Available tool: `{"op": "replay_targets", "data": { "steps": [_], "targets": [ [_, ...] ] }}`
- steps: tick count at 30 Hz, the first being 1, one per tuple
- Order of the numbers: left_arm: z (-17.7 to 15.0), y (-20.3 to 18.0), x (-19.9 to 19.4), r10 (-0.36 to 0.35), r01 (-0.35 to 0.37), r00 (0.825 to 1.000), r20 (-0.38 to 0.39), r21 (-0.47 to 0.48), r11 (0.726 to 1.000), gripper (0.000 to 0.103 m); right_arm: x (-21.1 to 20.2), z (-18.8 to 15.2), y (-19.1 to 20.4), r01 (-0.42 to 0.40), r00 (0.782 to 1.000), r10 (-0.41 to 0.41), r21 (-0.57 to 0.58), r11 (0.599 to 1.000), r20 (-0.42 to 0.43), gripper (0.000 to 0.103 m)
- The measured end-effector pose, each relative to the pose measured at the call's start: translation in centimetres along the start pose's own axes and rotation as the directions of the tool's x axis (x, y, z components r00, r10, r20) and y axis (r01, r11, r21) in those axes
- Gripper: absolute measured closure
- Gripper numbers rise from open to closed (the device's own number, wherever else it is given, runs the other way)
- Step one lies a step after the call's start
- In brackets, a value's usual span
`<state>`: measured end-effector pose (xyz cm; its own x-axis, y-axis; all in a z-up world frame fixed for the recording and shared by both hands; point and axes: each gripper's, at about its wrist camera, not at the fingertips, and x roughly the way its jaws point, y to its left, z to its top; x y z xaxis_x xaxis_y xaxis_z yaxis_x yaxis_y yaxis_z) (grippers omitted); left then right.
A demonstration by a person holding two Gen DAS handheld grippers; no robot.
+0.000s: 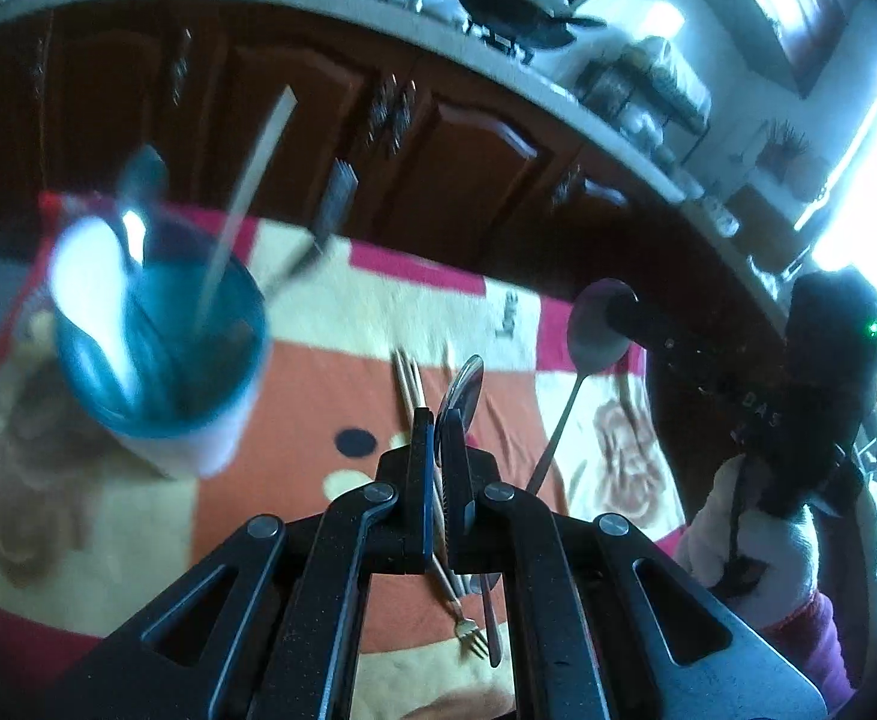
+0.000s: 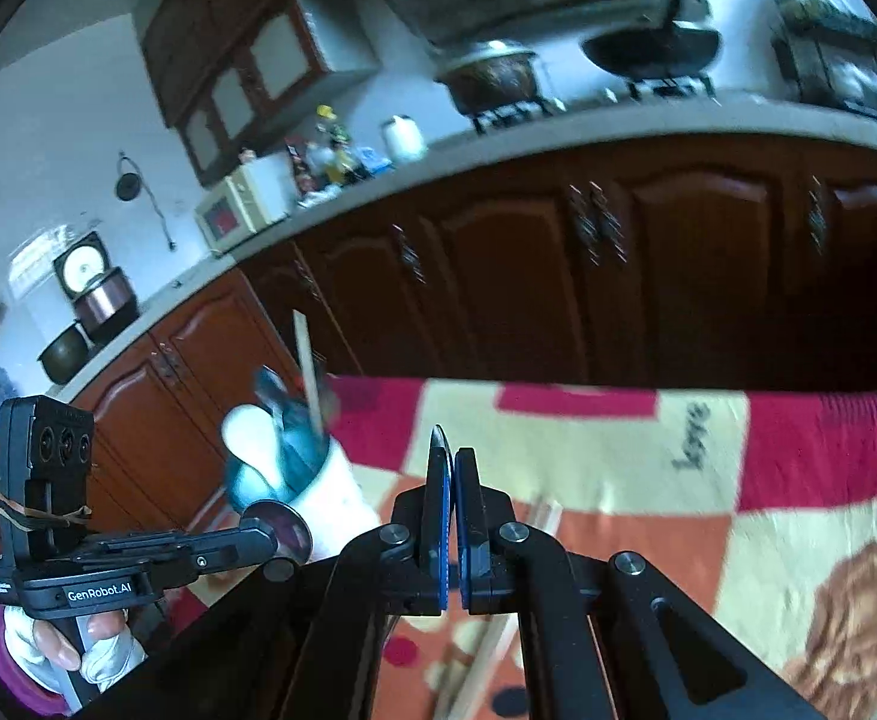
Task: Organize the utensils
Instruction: 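Lift both spoons over the white cup and drop them in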
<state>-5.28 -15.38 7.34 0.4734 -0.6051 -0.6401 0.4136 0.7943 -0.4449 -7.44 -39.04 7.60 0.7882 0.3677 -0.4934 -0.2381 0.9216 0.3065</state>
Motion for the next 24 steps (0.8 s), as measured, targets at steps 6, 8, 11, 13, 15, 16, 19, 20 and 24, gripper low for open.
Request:
{"op": "replay_targets", "data": {
  "steps": [6, 8, 11, 13, 15, 16, 19, 20, 24],
  "targets": [
    [3.6, 2.5, -4.7, 0.050, -0.051, 0.992, 0.113, 0.000, 0.999, 0.102, 1.1, 3.0, 5.3, -0.042, 0.998, 0.044, -0.050, 0.998, 0.044, 0.101],
    [5.1, 3.6, -6.1, 0.074, -0.074, 0.985, 0.153, -0.008, 0.997, 0.102, 1.7, 3.9, 6.9, -0.051, 0.997, 0.054, -0.065, 0.997, 0.052, 0.101],
    [6.9, 5.2, -7.1, 0.117, -0.115, 0.974, 0.196, -0.020, 0.993, 0.102, 2.7, 5.4, 9.2, -0.052, 0.996, 0.058, -0.086, 0.995, 0.068, 0.102],
    [7.9, 6.5, -7.5, 0.145, -0.141, 0.966, 0.216, -0.030, 0.989, 0.102, 3.5, 6.2, 10.4, -0.038, 0.996, 0.046, -0.099, 0.994, 0.080, 0.101],
    [8.5, 7.3, -7.4, 0.176, -0.173, 0.956, 0.234, -0.033, 0.984, 0.102, 4.4, 6.7, 11.6, -0.019, 0.995, 0.030, -0.116, 0.993, 0.092, 0.101],
    [8.8, 7.8, -7.3, 0.199, -0.197, 0.949, 0.246, -0.032, 0.980, 0.102, 5.0, 6.9, 12.2, -0.002, 0.995, 0.015, -0.129, 0.992, 0.099, 0.102],
    [9.0, 8.8, -6.6, 0.246, -0.248, 0.931, 0.271, -0.028, 0.968, 0.102, 6.4, 7.0, 13.1, 0.047, 0.993, -0.029, -0.152, 0.987, 0.117, 0.102],
    [9.0, 9.2, -6.1, 0.267, -0.271, 0.922, 0.281, -0.027, 0.962, 0.102, 7.0, 6.9, 13.5, 0.073, 0.991, -0.053, -0.165, 0.984, 0.125, 0.101],
    [8.5, 9.9, -4.8, 0.326, -0.341, 0.892, 0.313, -0.005, 0.940, 0.102, 9.3, 6.3, 14.2, 0.118, 0.988, -0.094, -0.198, 0.973, 0.125, 0.102]
  ]
}}
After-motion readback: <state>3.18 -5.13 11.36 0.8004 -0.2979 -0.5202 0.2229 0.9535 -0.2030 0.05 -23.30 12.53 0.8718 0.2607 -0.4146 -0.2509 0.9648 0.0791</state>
